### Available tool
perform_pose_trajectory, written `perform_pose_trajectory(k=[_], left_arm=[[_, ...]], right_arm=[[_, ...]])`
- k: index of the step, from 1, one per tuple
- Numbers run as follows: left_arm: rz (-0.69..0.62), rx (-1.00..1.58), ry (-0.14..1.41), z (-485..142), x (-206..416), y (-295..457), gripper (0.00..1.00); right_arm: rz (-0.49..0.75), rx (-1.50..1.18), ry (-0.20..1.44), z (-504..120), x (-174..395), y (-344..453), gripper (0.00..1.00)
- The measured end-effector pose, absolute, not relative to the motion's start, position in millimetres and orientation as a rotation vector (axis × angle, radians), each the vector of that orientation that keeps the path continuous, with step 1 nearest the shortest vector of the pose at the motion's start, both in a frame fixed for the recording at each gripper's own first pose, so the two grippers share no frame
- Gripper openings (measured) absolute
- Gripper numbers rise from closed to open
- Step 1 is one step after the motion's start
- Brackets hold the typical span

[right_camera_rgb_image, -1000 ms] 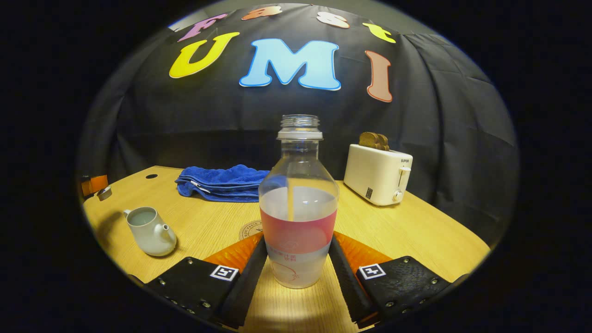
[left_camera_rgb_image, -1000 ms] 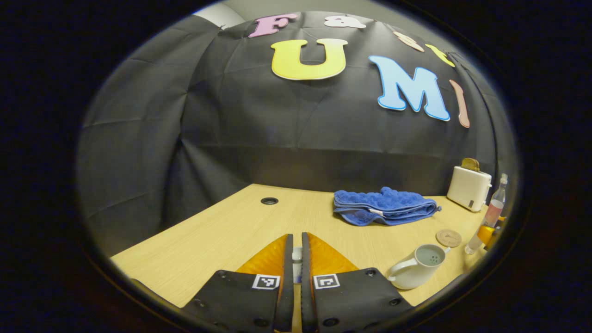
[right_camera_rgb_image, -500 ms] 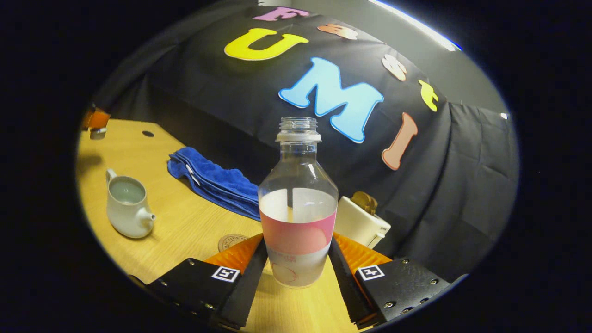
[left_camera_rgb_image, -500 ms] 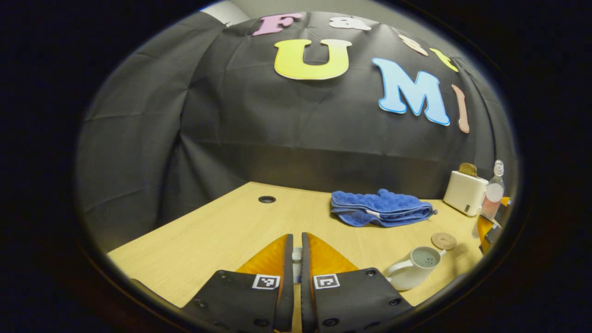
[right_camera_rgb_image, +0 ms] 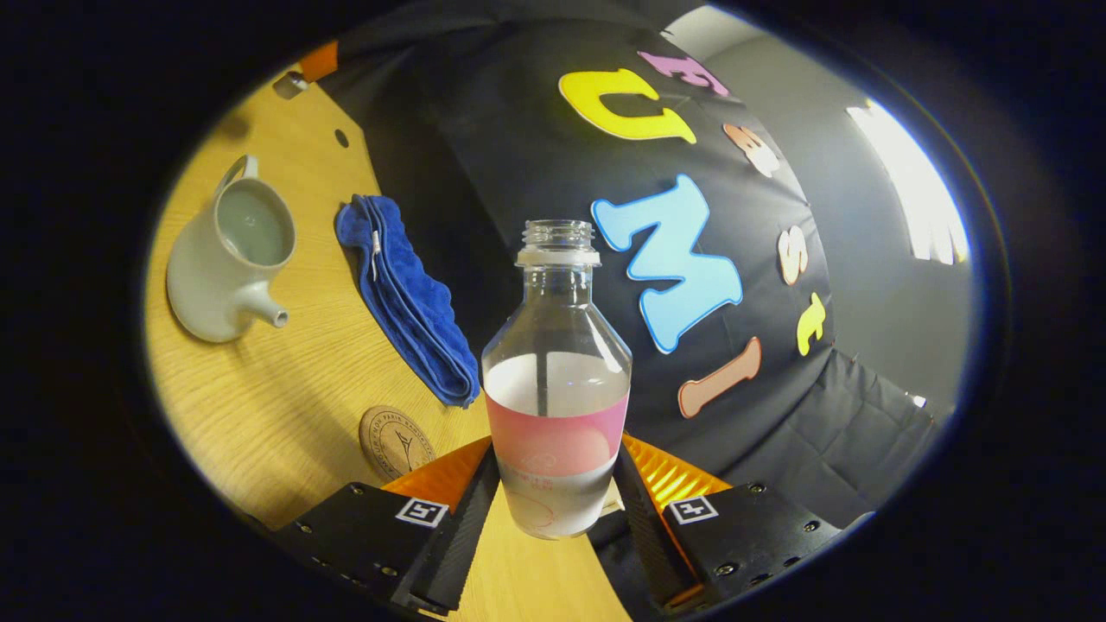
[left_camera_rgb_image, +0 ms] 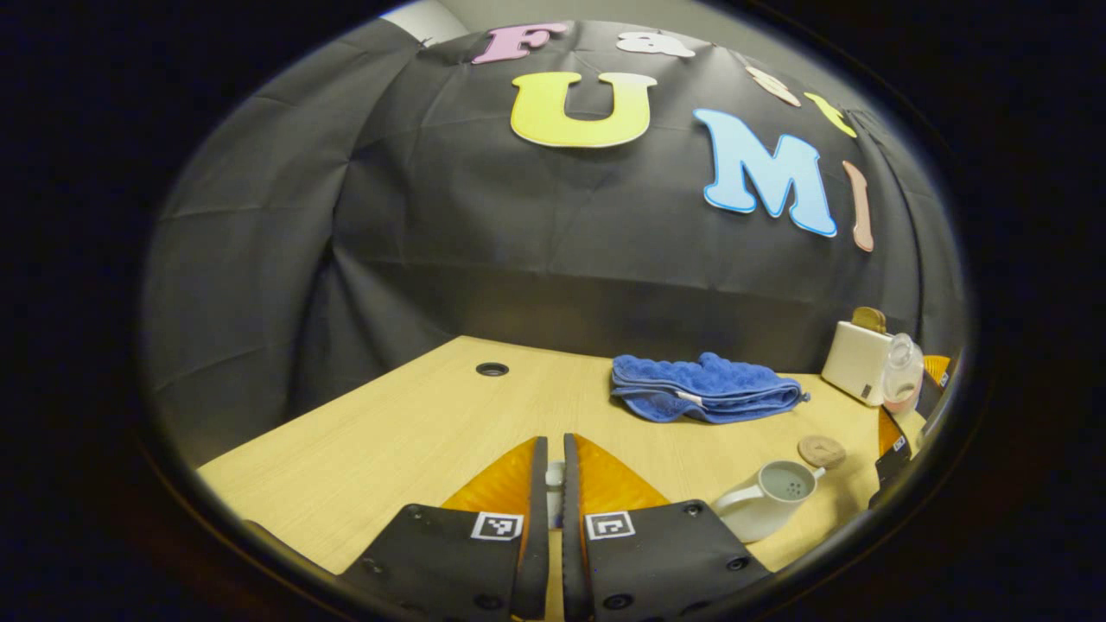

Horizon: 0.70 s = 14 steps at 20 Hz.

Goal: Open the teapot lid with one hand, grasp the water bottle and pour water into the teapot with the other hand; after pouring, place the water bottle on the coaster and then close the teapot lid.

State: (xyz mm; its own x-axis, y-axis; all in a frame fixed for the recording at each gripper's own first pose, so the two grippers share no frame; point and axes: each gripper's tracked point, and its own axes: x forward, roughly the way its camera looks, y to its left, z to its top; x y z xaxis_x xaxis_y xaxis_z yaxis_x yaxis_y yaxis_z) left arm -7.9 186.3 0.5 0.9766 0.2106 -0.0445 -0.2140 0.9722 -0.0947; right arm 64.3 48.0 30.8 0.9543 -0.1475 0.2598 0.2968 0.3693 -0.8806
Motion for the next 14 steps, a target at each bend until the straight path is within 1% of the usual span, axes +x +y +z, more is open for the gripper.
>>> perform_pose_trajectory(k=[14], left_arm=[[0.207, -0.097, 0.05, -4.2, -5.8, 185.0, 0.13]], right_arm=[[-0.294, -1.525, -0.258, 25.6, 72.4, 84.3, 0.77]])
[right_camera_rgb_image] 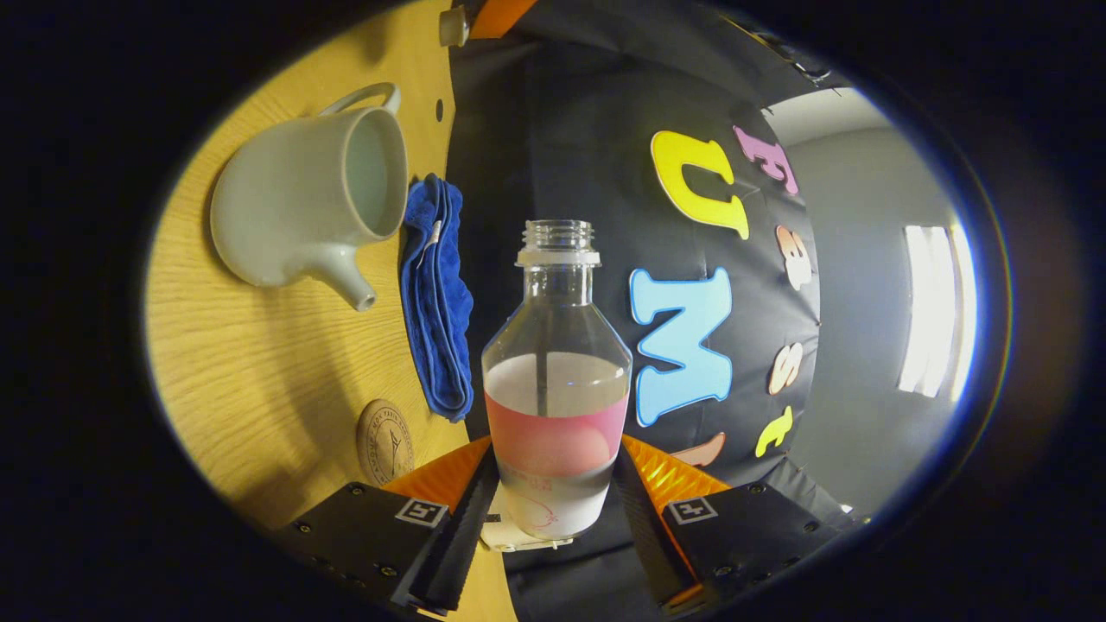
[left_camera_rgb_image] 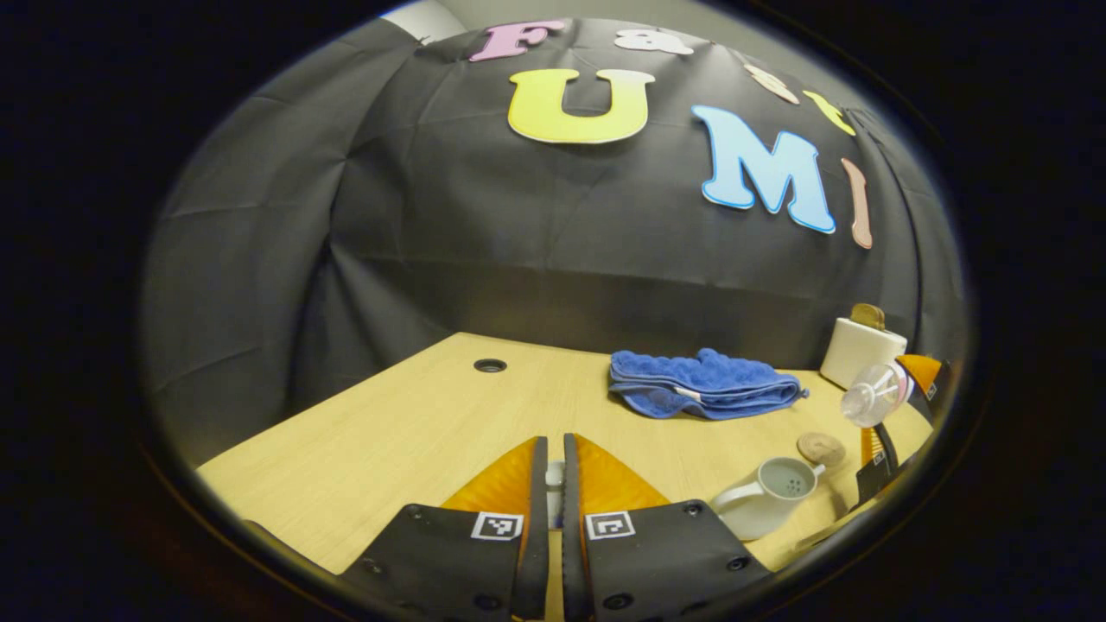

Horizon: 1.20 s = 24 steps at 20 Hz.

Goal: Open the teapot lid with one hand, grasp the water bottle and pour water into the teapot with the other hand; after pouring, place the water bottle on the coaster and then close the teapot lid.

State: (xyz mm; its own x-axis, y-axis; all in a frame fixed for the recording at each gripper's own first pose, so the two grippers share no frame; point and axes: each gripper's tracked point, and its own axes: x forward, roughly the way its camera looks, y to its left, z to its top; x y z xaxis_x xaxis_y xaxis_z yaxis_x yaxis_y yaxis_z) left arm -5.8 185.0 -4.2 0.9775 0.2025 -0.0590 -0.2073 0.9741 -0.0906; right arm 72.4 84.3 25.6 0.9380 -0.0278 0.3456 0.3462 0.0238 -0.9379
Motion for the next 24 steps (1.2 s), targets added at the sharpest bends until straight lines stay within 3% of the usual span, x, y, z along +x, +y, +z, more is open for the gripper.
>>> perform_pose_trajectory(k=[24], left_arm=[[0.193, -0.098, 0.063, -6.5, -5.3, 181.0, 0.13]], right_arm=[[-0.297, -1.78, -0.363, 33.3, 69.4, 103.3, 0.77]])
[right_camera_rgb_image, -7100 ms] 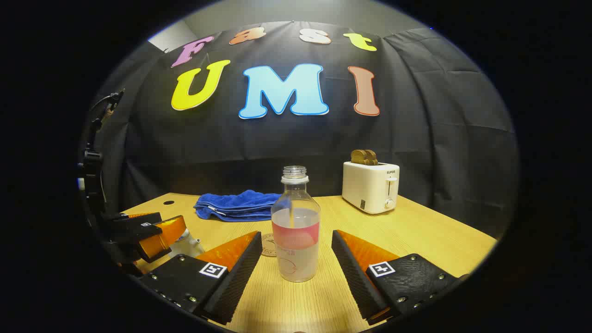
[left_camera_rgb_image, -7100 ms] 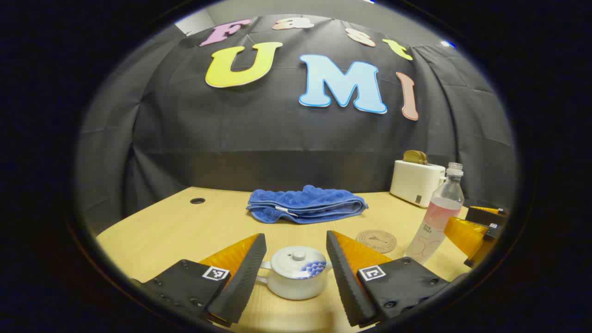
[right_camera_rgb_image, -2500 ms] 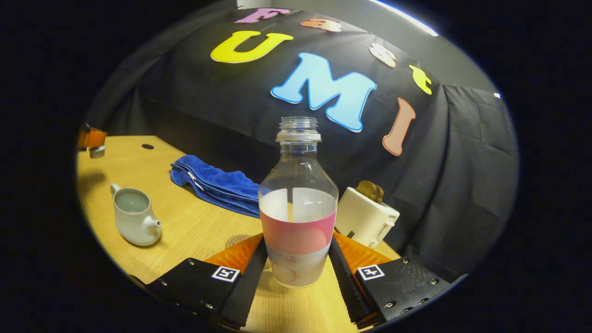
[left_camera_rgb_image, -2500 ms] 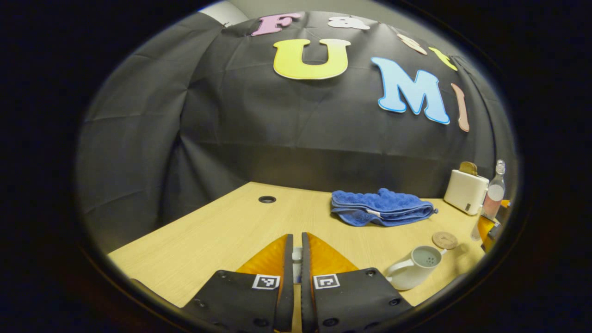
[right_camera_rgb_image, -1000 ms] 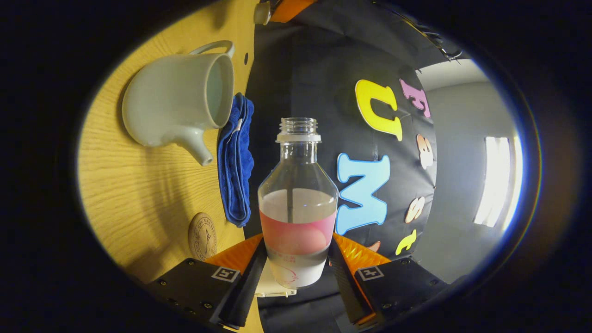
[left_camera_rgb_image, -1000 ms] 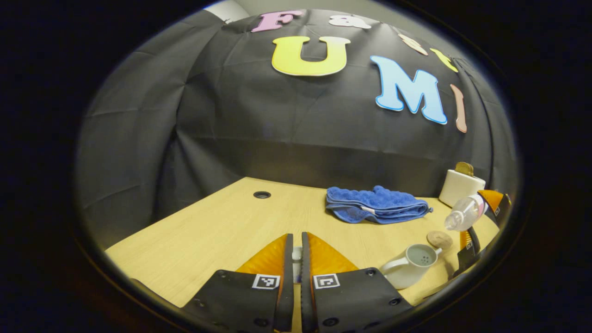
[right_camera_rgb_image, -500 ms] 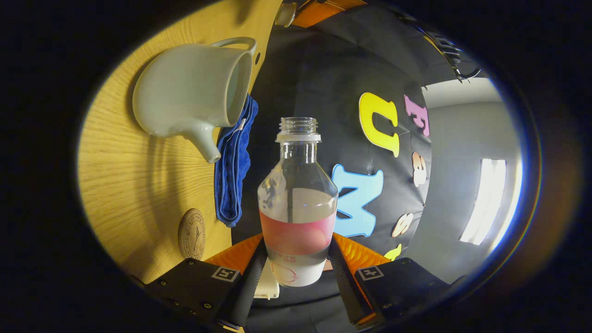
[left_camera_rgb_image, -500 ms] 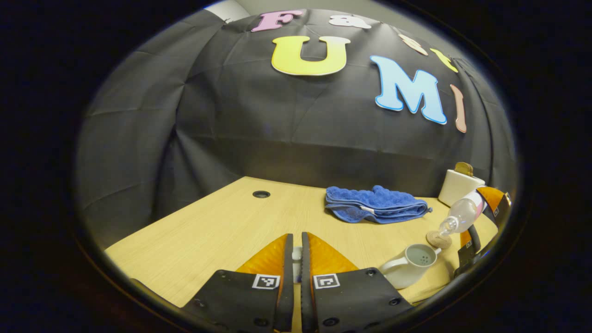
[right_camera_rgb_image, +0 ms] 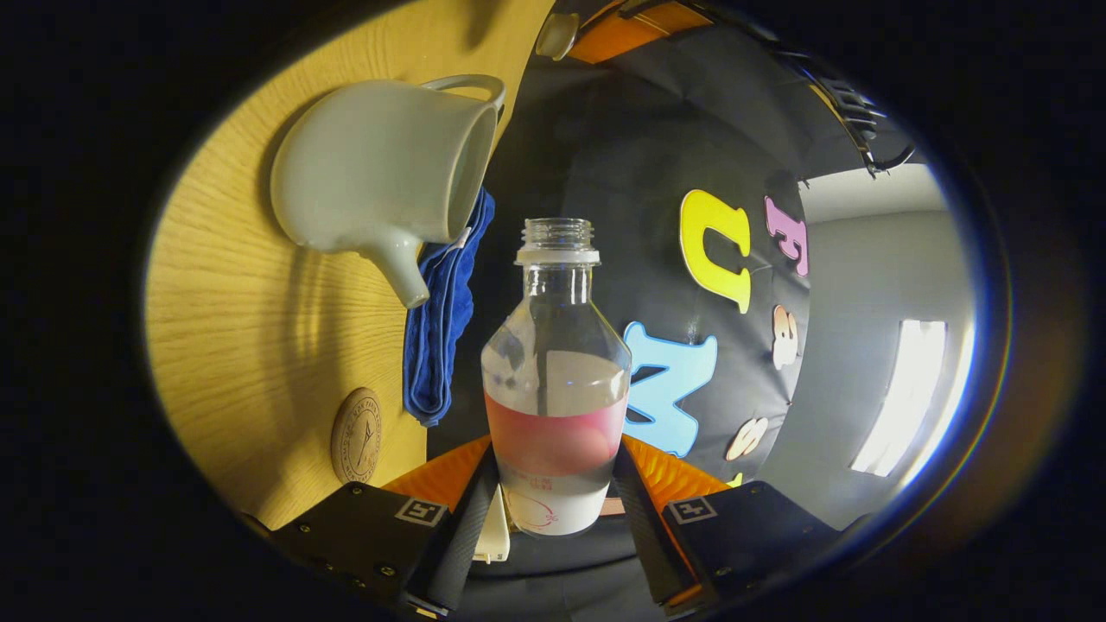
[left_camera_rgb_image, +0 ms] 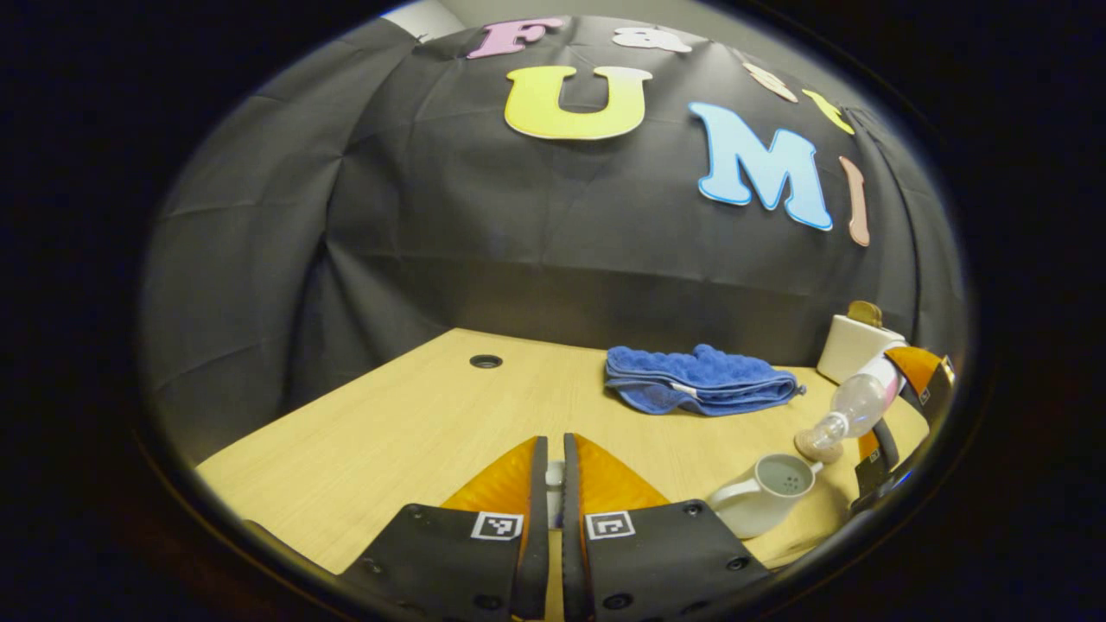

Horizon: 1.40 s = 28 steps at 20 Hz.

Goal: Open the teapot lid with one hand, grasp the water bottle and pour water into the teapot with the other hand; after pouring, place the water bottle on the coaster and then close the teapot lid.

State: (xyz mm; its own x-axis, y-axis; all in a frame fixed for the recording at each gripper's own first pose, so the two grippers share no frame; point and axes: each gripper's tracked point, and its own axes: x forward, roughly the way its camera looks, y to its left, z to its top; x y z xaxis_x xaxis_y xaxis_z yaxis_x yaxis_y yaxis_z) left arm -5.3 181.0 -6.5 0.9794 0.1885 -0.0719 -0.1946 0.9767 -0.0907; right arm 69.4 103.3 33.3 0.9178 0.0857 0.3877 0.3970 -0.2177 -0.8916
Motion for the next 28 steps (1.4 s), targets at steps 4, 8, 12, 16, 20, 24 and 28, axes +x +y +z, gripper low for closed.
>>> perform_pose_trajectory(k=[4, 8, 12, 16, 20, 24, 28], left_arm=[[0.189, -0.1, 0.063, -5.9, -5.9, 179.9, 0.13], [0.186, -0.102, 0.065, -7.3, -5.6, 179.3, 0.13], [0.182, -0.101, 0.068, -7.4, -5.7, 177.6, 0.13], [0.179, -0.1, 0.07, -8.0, -5.0, 177.2, 0.12], [0.177, -0.099, 0.07, -8.0, -5.0, 176.2, 0.12], [0.177, -0.095, 0.074, -9.0, -4.7, 176.5, 0.13], [0.176, -0.091, 0.076, -9.0, -5.1, 175.5, 0.13]], right_arm=[[-0.285, -1.816, -0.374, 32.5, 68.2, 107.2, 0.77], [-0.292, -1.843, -0.391, 37.3, 66.0, 109.0, 0.77], [-0.305, -1.843, -0.396, 44.0, 67.1, 105.0, 0.77], [-0.319, -1.858, -0.415, 53.5, 65.1, 106.3, 0.77], [-0.326, -1.871, -0.43, 59.4, 64.8, 107.1, 0.77], [-0.327, -1.882, -0.443, 64.9, 63.7, 108.0, 0.77], [-0.328, -1.891, -0.454, 69.8, 62.7, 109.3, 0.77]])
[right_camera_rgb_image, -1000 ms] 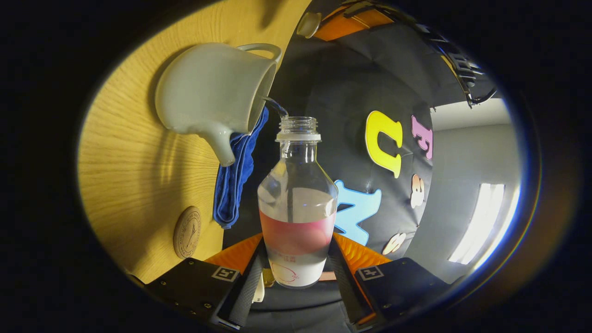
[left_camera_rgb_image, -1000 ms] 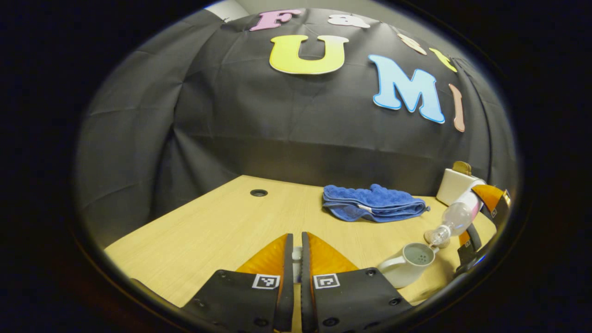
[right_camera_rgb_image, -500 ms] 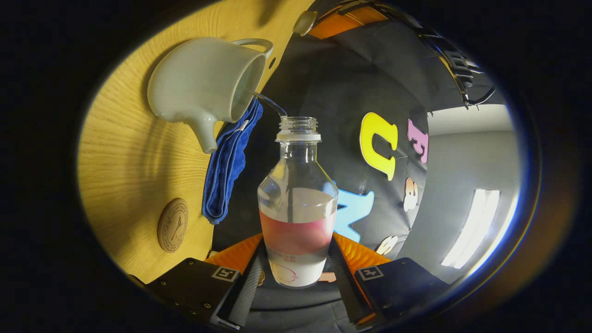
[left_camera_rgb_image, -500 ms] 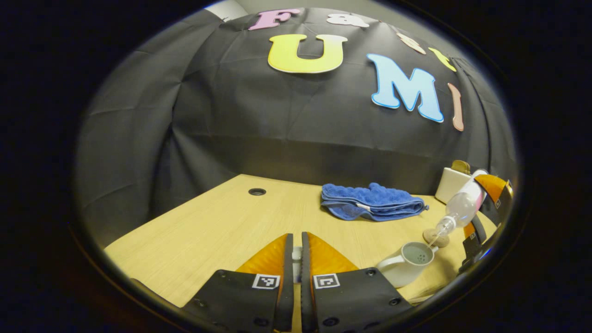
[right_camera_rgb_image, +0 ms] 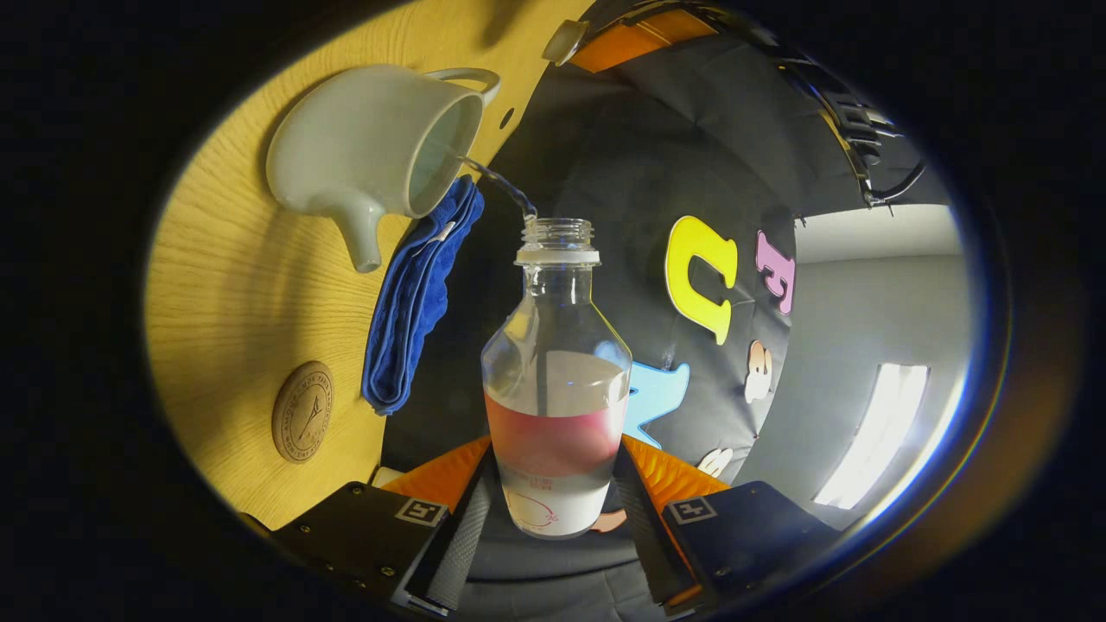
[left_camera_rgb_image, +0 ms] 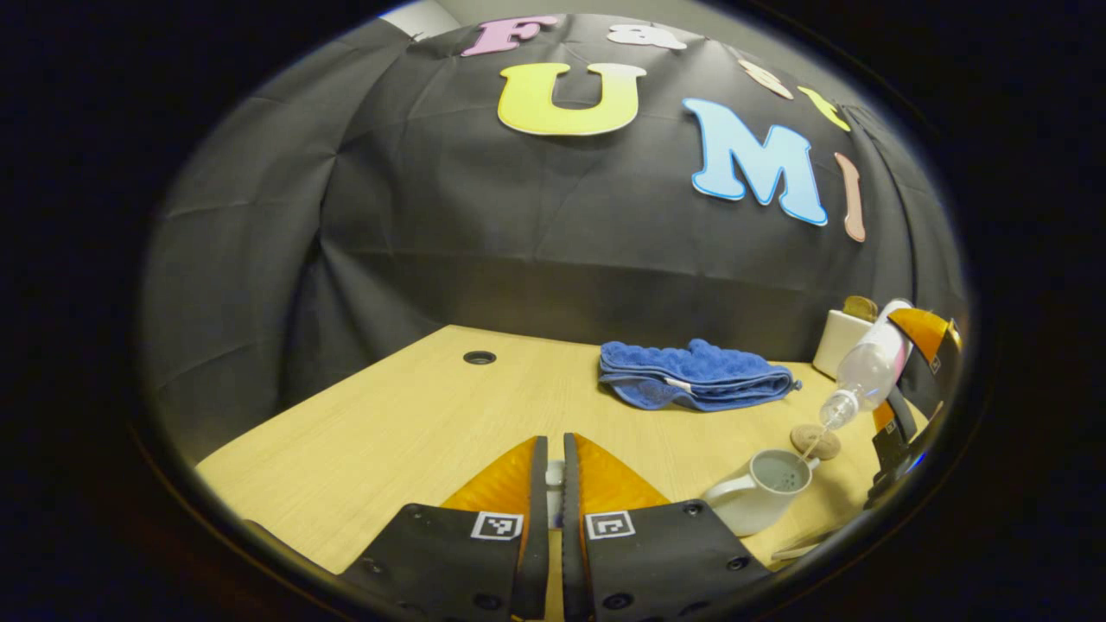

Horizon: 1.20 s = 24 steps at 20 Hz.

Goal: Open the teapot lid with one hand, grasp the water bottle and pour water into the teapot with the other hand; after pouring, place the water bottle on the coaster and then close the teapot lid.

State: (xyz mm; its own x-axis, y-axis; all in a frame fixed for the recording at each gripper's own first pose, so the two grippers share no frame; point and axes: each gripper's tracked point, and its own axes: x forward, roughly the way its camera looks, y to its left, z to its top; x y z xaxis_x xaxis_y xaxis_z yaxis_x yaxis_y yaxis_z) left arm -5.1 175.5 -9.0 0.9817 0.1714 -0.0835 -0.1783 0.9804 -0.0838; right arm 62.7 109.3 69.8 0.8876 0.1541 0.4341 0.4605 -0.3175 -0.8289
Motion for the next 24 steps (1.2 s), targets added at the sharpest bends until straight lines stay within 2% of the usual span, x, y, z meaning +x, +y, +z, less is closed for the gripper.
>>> perform_pose_trajectory(k=[24], left_arm=[[0.169, -0.079, 0.1, -15.9, -1.6, 172.0, 0.13]], right_arm=[[-0.362, -1.97, -0.533, 94.5, 58.7, 112.1, 0.77]])
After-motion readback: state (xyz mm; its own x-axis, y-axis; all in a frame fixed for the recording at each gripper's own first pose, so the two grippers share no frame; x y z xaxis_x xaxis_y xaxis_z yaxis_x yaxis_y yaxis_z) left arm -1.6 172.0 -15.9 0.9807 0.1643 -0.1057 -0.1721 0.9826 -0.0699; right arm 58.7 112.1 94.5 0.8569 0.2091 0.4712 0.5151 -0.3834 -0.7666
